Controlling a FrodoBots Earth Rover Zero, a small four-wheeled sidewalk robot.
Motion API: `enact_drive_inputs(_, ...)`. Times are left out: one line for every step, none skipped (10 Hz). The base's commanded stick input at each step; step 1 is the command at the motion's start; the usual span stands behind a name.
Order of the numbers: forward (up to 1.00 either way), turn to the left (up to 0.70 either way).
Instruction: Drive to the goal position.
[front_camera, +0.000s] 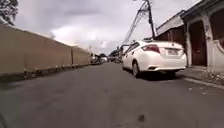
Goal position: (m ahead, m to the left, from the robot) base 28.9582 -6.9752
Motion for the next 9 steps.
enact_drive_inputs(0.7, 0.0)
enact_drive_inputs(0.7, 0.0)
enact_drive_inputs(0.7, 0.0)
enact_drive_inputs(0.7, 0.0)
enact_drive_inputs(0.7, 0.0)
enact_drive_inputs(0.7, 0.0)
enact_drive_inputs(0.7, 0.0)
enact_drive_inputs(0.7, 0.0)
enact_drive_inputs(0.7, 0.0)
